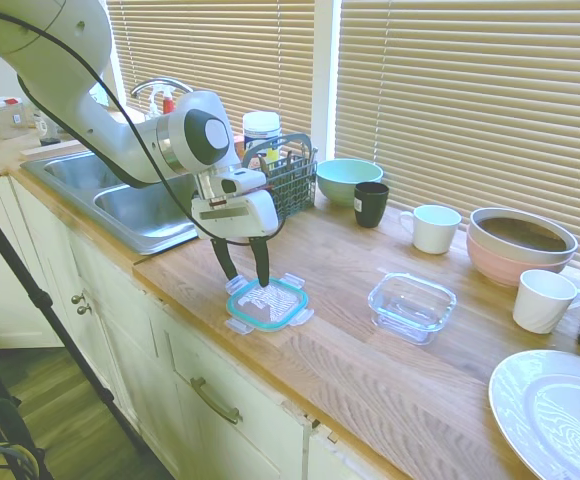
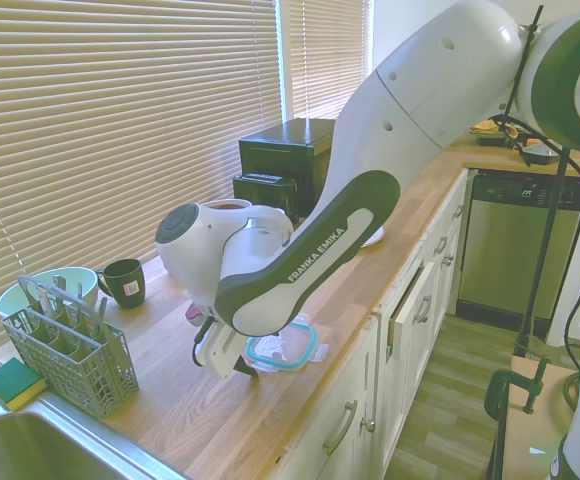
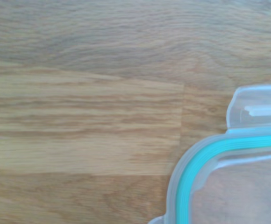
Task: Cover the lid of the food container
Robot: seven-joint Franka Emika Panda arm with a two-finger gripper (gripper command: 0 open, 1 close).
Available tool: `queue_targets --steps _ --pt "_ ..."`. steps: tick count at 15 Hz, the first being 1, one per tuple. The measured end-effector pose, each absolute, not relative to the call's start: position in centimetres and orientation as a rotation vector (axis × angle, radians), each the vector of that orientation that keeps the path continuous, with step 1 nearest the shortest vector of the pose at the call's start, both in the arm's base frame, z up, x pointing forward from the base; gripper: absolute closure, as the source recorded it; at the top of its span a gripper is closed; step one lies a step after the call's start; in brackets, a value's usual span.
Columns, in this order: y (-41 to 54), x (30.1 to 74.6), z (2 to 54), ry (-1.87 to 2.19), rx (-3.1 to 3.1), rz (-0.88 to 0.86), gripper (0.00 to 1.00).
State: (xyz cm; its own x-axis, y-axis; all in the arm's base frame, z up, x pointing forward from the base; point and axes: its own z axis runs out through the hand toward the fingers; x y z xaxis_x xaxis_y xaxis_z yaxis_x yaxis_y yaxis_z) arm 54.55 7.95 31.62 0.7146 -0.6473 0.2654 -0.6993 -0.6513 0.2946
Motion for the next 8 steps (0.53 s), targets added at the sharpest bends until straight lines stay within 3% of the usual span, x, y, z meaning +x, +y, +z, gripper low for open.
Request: queue_targets --steps 6,7,8 --pt "8.09 54.39 31.52 -1.020 2.532 0.188 0.00" --pt "8.06 54.37 31.51 -1.020 2.530 0.186 1.00" --pt "8.02 54.34 31.49 -1.020 2.527 0.183 1.00"
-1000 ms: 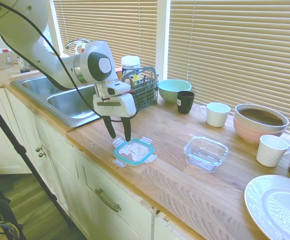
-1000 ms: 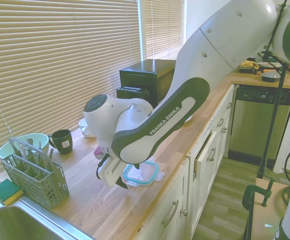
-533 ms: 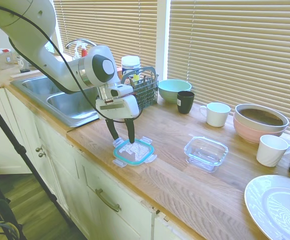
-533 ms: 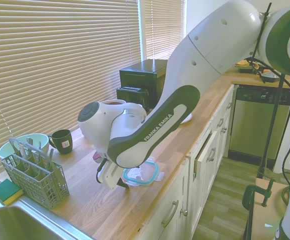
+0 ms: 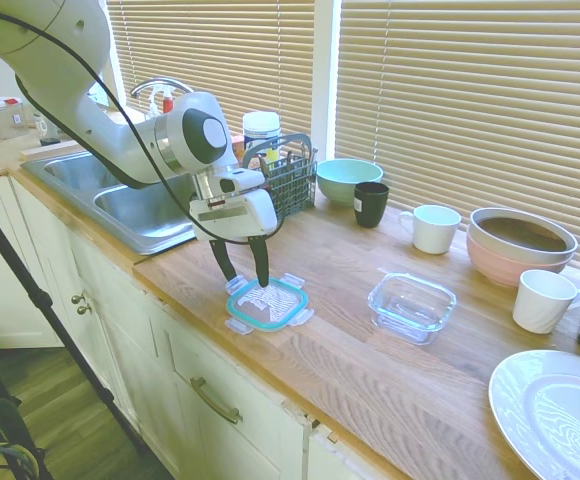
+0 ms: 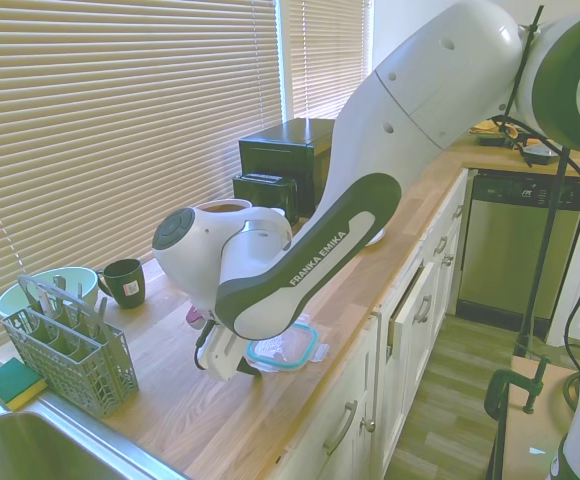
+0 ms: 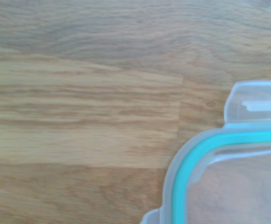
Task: Cover the lid of the food container
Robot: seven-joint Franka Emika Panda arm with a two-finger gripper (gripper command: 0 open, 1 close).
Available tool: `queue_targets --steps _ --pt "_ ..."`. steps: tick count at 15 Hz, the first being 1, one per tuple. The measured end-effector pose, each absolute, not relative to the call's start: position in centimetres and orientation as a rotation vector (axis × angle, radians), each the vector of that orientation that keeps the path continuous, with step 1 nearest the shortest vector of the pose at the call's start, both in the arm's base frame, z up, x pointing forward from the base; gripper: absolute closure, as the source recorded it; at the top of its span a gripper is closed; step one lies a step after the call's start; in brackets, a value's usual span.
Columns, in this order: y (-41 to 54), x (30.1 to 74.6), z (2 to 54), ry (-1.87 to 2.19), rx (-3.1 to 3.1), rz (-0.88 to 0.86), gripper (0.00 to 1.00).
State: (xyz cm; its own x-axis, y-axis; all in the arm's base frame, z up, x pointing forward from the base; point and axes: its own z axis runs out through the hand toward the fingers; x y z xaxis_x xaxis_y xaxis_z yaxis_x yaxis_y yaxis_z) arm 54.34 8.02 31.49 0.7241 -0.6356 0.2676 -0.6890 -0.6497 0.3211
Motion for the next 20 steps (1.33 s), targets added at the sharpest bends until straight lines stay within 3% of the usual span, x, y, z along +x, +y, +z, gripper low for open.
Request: queue_targets --steps 20 --pt "7.8 53.5 30.0 -0.995 2.482 0.116 1.00"
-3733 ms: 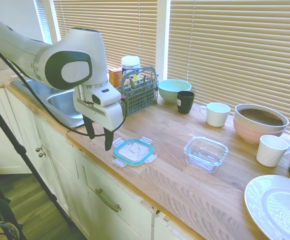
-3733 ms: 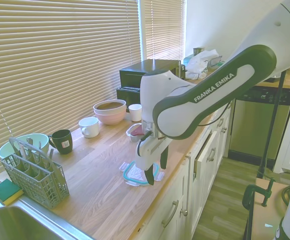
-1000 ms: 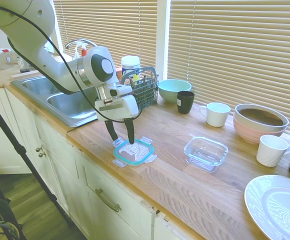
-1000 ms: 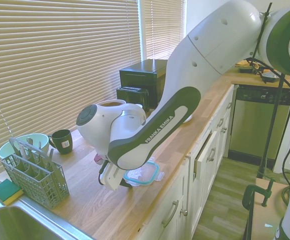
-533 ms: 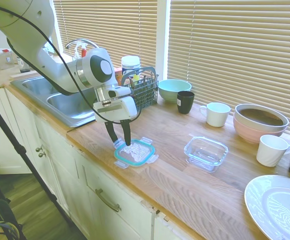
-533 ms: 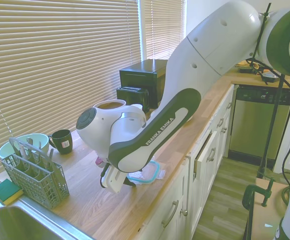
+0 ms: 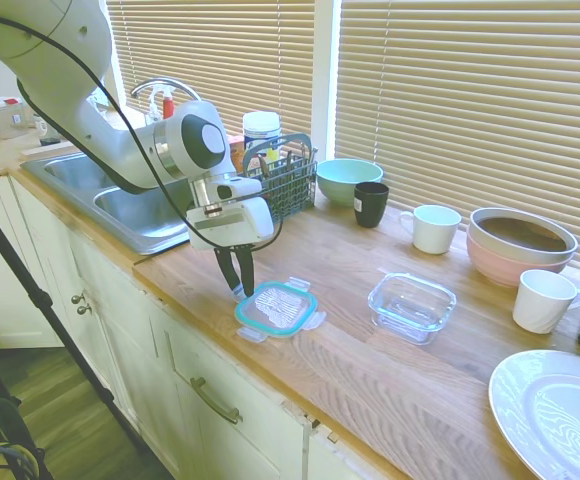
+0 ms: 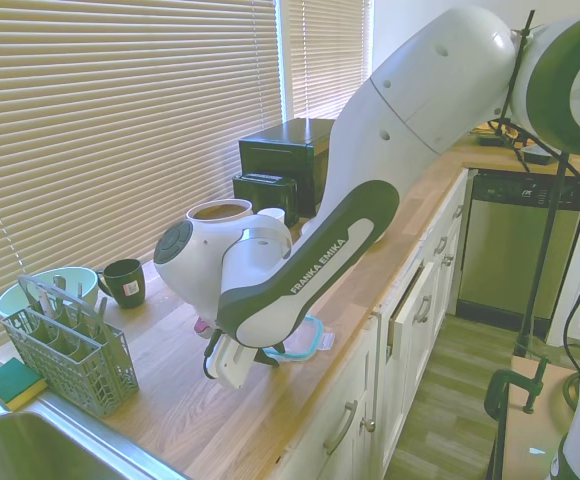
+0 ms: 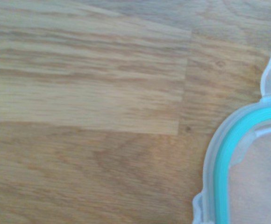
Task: Cover the lid of the food container
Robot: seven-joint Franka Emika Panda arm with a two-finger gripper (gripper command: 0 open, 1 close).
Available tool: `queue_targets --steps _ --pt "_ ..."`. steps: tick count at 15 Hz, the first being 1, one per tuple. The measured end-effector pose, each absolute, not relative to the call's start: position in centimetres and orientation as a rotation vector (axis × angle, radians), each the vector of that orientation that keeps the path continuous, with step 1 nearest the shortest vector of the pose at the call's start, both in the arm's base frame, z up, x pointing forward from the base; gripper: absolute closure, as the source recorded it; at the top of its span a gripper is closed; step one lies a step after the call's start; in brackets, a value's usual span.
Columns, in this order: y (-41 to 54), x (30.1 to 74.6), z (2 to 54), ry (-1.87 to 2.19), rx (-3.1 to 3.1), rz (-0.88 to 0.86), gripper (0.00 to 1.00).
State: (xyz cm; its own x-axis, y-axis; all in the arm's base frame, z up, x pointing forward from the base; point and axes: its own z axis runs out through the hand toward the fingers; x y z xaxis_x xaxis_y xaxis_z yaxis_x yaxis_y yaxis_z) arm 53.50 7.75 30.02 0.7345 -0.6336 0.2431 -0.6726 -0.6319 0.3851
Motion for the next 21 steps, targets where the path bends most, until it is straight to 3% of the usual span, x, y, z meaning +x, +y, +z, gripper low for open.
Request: queue_targets --steps 10,21 --pt "8.3 53.7 31.0 -1.029 2.518 0.142 1.00" --pt "8.8 51.3 45.4 -1.197 2.735 0.268 1.00"
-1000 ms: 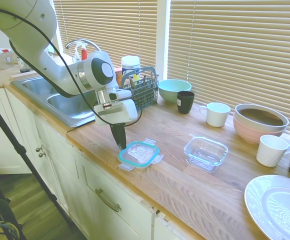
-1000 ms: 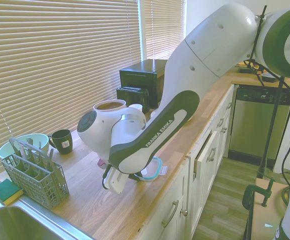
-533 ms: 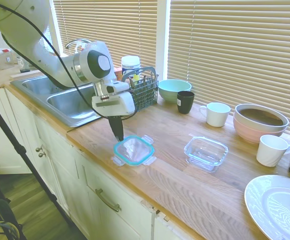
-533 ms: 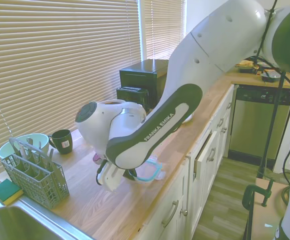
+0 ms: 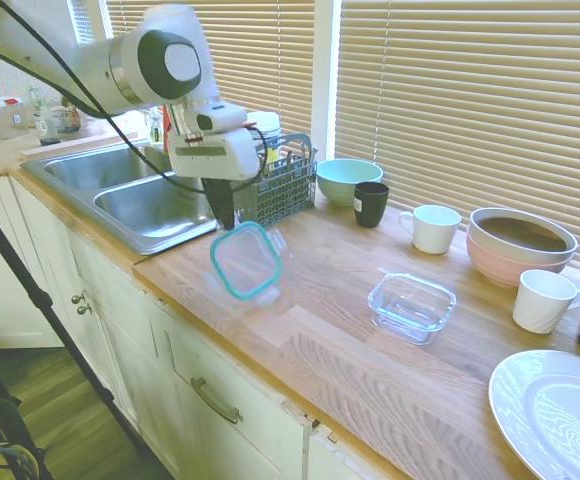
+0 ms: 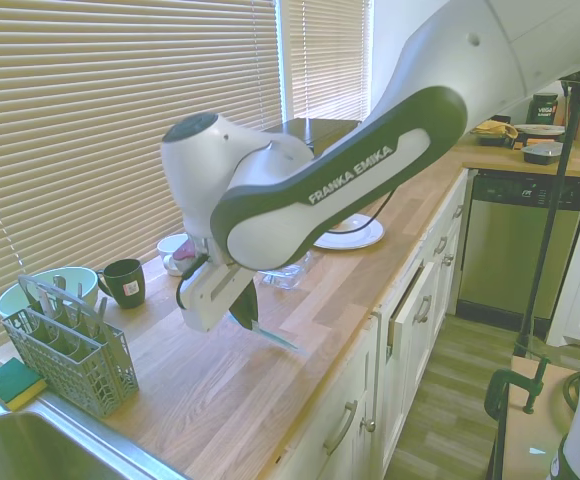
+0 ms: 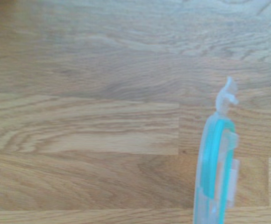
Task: Cover the lid of the food container
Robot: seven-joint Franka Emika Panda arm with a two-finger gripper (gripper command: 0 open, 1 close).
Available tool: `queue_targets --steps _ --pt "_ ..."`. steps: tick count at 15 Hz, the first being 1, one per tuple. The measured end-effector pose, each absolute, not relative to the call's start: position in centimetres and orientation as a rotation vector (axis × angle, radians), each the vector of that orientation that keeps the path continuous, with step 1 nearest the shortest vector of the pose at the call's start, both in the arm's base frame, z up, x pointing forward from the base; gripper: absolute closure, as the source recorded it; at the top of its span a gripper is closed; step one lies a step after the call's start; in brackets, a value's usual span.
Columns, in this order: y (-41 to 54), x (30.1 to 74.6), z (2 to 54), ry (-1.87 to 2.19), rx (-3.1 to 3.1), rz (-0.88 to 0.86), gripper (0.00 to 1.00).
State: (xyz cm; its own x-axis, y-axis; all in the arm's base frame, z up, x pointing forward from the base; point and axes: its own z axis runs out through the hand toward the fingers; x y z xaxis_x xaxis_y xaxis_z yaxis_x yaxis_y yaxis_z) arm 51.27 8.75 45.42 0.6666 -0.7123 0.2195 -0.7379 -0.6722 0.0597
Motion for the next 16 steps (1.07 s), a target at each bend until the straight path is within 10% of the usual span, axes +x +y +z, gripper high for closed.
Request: queue_targets --steps 16 --pt "-6.2 53.2 52.7 -1.344 2.844 0.198 1.00"
